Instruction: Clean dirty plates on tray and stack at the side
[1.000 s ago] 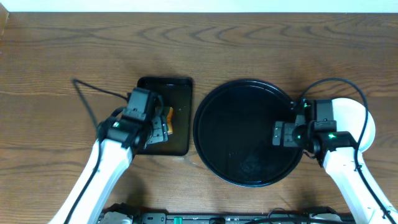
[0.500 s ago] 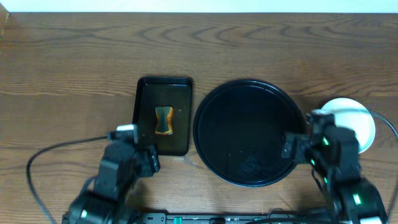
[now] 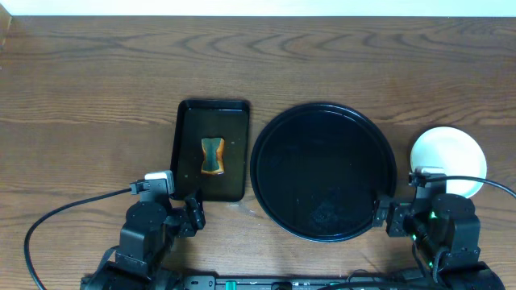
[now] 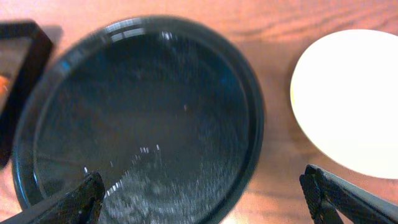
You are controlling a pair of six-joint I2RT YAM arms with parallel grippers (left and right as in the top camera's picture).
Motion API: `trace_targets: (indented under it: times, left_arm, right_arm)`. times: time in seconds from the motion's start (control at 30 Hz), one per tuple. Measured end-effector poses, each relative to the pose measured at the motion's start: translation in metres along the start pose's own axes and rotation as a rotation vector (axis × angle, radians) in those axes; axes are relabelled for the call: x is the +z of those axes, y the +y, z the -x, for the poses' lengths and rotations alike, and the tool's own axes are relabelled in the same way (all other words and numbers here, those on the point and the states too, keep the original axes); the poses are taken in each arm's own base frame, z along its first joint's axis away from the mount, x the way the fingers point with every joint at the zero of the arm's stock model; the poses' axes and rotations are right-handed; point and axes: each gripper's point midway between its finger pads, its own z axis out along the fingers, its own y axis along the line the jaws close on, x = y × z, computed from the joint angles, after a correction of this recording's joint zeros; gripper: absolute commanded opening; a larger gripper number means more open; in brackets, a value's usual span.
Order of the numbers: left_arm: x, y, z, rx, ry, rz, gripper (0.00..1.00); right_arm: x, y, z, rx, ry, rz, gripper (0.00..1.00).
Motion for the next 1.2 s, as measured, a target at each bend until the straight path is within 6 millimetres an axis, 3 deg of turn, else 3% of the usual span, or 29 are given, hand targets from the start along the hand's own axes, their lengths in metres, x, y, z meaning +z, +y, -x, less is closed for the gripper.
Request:
trace_targets:
  times: [0.27,0.63,1.03,1.2]
  left_arm:
    - [0.0,0.0,0.0,0.0,0.0,0.0,0.78]
    - [0.0,0.0,0.0,0.0,0.0,0.0,0.78]
    - [0.0,0.0,0.0,0.0,0.001,0.0,0.78]
    - [0.0,0.0,0.0,0.0,0.001,0.001,0.78]
  right_arm:
    - [-0.001,-0.005,-0.024,0.0,0.098,-0.021,0.99]
    - [-0.004,-0.006,-0.031,-0.001,0.105,-0.022,0.99]
    - [-0.027,0.003,0.021,0.005,-0.394,0.067,0.99]
    - [-0.024,0.007,0.043,0.006,-0.543,0.094,0.99]
